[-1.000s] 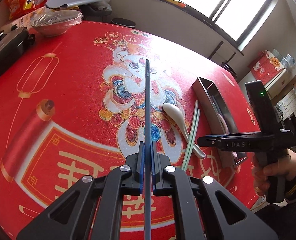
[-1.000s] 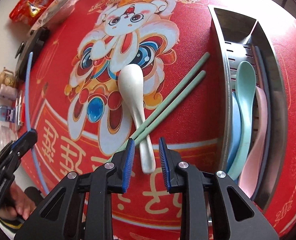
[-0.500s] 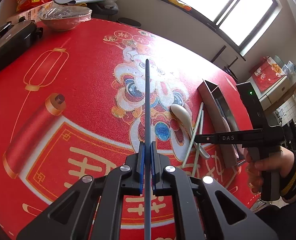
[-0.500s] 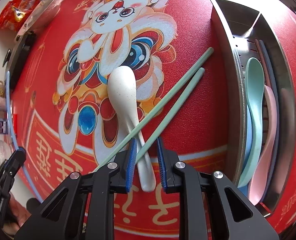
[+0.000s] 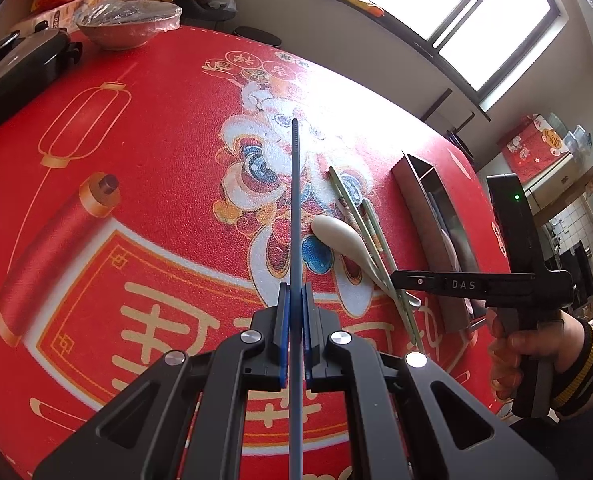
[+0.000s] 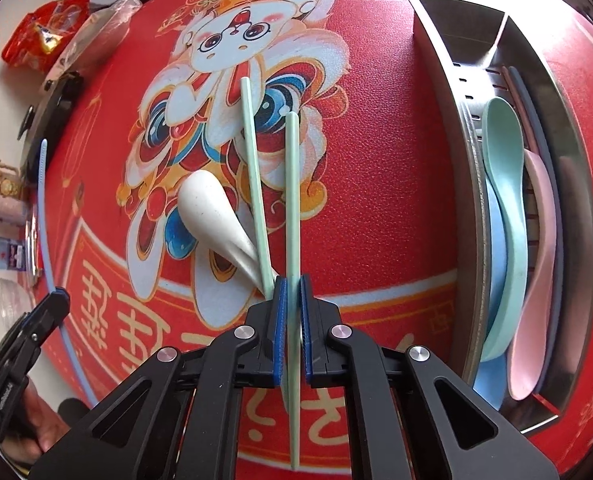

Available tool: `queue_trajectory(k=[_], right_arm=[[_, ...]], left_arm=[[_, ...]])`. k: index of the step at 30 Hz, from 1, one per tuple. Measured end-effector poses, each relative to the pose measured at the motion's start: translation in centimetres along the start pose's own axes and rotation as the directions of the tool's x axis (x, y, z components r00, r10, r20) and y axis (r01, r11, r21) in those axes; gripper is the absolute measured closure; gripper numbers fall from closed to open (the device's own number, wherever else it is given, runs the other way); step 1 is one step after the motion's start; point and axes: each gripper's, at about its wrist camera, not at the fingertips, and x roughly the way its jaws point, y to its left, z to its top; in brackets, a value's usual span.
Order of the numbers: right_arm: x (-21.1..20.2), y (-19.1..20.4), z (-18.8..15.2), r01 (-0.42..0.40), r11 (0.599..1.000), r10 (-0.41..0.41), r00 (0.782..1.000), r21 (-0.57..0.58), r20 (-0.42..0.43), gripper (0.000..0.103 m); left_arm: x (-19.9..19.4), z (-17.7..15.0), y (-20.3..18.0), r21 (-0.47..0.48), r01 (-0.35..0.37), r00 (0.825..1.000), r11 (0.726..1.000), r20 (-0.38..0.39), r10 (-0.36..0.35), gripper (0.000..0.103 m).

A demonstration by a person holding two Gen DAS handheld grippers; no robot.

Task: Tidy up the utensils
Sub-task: 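Carry the mint-green chopstick with the right tool down into the tray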

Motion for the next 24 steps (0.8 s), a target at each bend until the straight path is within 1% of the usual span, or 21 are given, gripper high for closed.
queue_trajectory(k=[3,6,11,19,24], right_arm=[[-0.5,-0.8,-0.1,-0.042,0.998,0.041,0.999,0.042,0.022,0.096],[-1.3,-1.2,-0.2,-0.084,0.995,0.081,0.995,0.060,0.052,0.096],[-2.4,-0.9,-0.5,-0.142,0.989,0.137,0.985,0.042,0.102,0.096],[-3.7,0.5,-0.8,-0.160,0.986,0.165,0.976,-0.044,0.145,0.096],[-4.3,-0.1,-0.7,-0.176,0.984,0.180,0.969,-0.039,0.171,0.096]], left_arm=[[0.0,-0.1,0.0,-0.004,-0.002,1.000,1.000,0.003,0.002,0.098],[-0.1,-0.1,0.0,-0.006,-0.004,1.000,1.000,0.004,0.004,0.098],[-0.3,-0.1,-0.3,-0.008,-0.007,1.000,1.000,0.011,0.007,0.098],[-0.5,0.1,-0.8,-0.013,-0.013,1.000,1.000,0.022,0.013,0.098],[-0.5,0.4,-1.7,0.003,-0.030,0.999,1.000,0.021,0.030,0.098]])
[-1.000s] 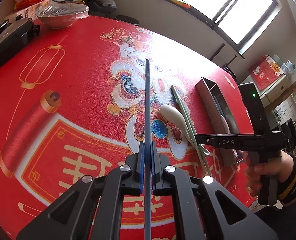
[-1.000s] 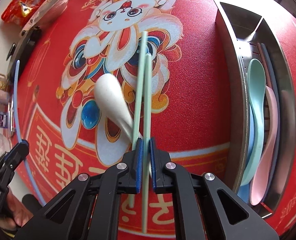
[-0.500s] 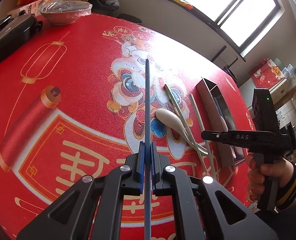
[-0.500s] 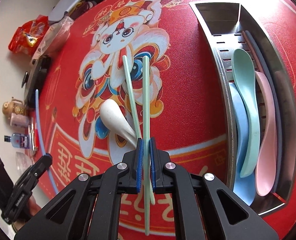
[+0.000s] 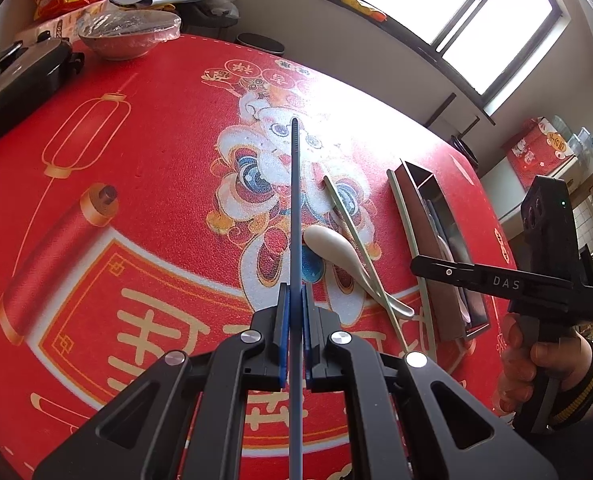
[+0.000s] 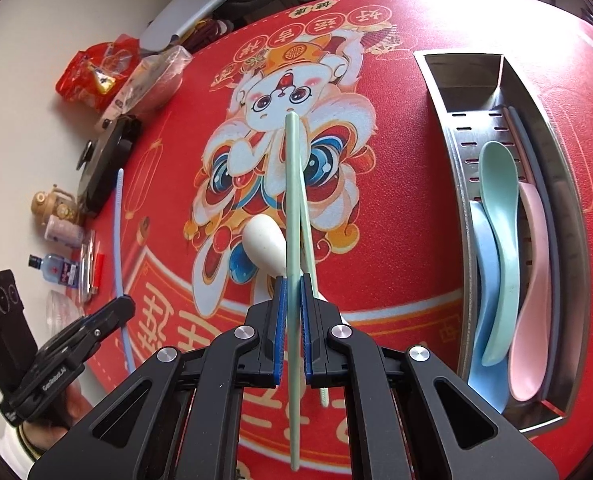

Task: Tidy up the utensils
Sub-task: 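Carry the mint-green chopstick with the right tool down into the tray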

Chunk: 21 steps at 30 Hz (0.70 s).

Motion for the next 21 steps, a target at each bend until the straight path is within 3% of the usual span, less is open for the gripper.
queue_trajectory(k=[11,17,21], right_arm=[[-4.0,-1.1,1.0,0.030,0.999,-0.025,0.992,-0.038,0.127,0.096],[-7.9,-3.7,2.6,0.079,0.996,-0.068,0.965,-0.033,0.252,0.096],[-9.1,-6.7,3.2,0.148,0.989,-0.142,0.948,0.001,0.285,0.096]], left_arm=[[-0.3,0.6,-1.8,0.031,-0.042,0.999,0.999,0.005,0.042,0.098],[-0.4,0.8,-2.6,0.031,-0.055,0.998,0.998,0.014,0.054,0.098],[-0.3,0.6,-3.0,0.027,-0.060,0.998,0.998,0.016,0.060,0.098]])
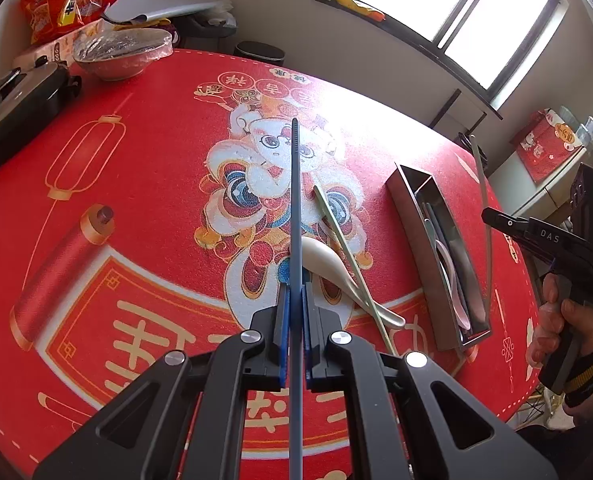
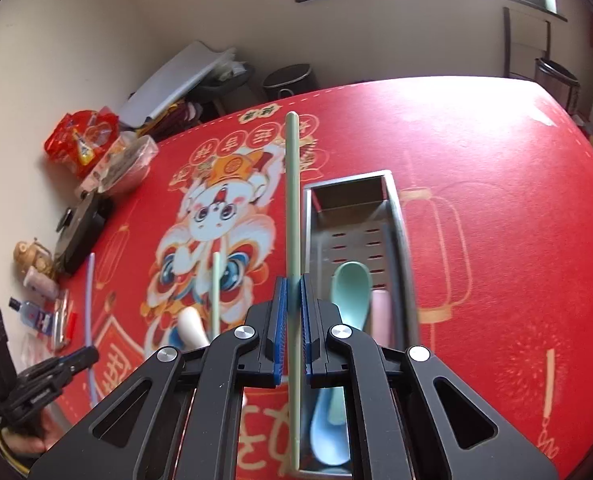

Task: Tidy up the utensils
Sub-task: 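Carry the mint-green chopstick with the right tool down into the tray, then open the right tool to release the mint-green chopstick in the tray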

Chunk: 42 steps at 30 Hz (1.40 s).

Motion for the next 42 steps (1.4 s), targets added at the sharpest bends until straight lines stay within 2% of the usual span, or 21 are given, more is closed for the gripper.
queue_trajectory(k=[5,8,13,21,31,39,40,41,42], right_arm=[[1.3,-2.3,-0.3,0.071,0.997,-0.071,0.997,-0.001,-0.017,0.096],[2.4,-2.4,-0.8,0.122,0.991,-0.124,0.991,-0.060,-0.039,0.096],[4.6,-1.9,-1.8,0.205,0.964,-0.223,0.971,-0.171,-0.091,0.096],[6.9,-2.4,-2.3,0.274,0.941,-0.308,0.937,-0.197,-0.167,0.096],[6.8,-3.1,-1.7,0.260,0.958,-0.279,0.943,-0.123,-0.178,0.095],[3.6,-3.7,-0.7,0.181,0.983,-0.184,0.978,-0.034,-0.101,0.094],[3.2,-3.8,-0.6,0.170,0.985,-0.171,0.981,-0.027,-0.089,0.092],[2.7,-3.8,-0.6,0.159,0.987,-0.161,0.984,-0.020,-0.076,0.077],[2.3,-3.9,-0.5,0.150,0.989,-0.151,0.987,-0.016,-0.062,0.067]], left_arm=[[0.1,-0.3,-0.3,-0.014,-0.006,1.000,1.000,0.000,0.006,0.098],[0.1,-0.5,-0.3,-0.024,-0.011,1.000,1.000,0.001,0.011,0.098],[0.1,-0.9,0.0,-0.057,-0.022,1.000,0.998,0.003,0.022,0.098],[-0.2,-1.3,0.4,-0.082,-0.037,0.999,0.996,0.004,0.038,0.098],[0.2,-1.1,0.0,-0.064,-0.039,0.999,0.997,-0.009,0.038,0.098],[0.3,-0.6,-0.7,-0.038,-0.034,0.999,0.999,-0.017,0.034,0.098],[0.3,-0.3,-1.0,-0.029,-0.034,0.999,0.999,-0.017,0.034,0.098],[0.3,-0.1,-1.3,-0.022,-0.029,0.999,0.999,-0.016,0.029,0.098],[0.3,0.2,-1.7,-0.015,-0.022,1.000,1.000,-0.014,0.022,0.098]])
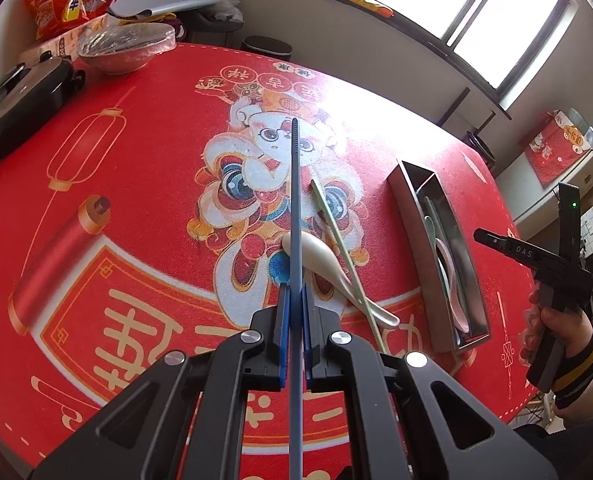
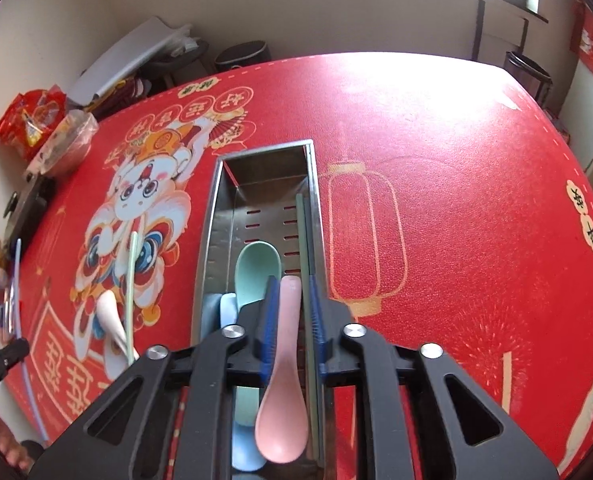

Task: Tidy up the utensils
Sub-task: 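Open the right tool to release the mint-green chopstick in the tray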

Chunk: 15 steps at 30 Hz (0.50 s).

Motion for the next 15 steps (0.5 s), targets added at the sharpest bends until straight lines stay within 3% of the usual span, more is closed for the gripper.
queue_trajectory(k=[1,3,7,9,10,15], right_arm=[[-0.6,-0.1,-0.1,-0.001,1.000,0.001,1.000,0.003,0.024,0.043],[-1.5,-0.2,-0.2,-0.010,1.000,0.011,0.998,-0.001,0.067,0.042],[-2.2,-0.9,-0.2,-0.015,1.000,0.013,0.998,0.023,0.065,0.040],[-2.6,-1.5,-0.4,-0.030,0.999,0.027,0.997,0.043,0.067,0.030],[-2.8,-1.9,-0.5,-0.033,0.998,0.029,0.997,0.053,0.068,0.019],[-3.8,-4.3,-0.9,-0.057,0.992,0.049,0.995,0.109,0.081,0.016]], left_arm=[[-0.1,0.4,-0.4,0.008,0.007,1.000,1.000,0.002,-0.007,0.098],[-0.1,1.1,-1.4,0.022,0.021,1.000,1.000,0.004,-0.021,0.098],[0.3,2.7,-4.0,0.042,0.057,0.998,0.998,-0.010,-0.056,0.098],[1.0,3.5,-5.6,0.053,0.073,0.997,0.996,-0.025,-0.071,0.098],[1.4,3.8,-6.5,0.057,0.081,0.996,0.995,-0.034,-0.079,0.098],[4.0,4.5,-10.7,0.079,0.118,0.990,0.990,-0.089,-0.111,0.098]])
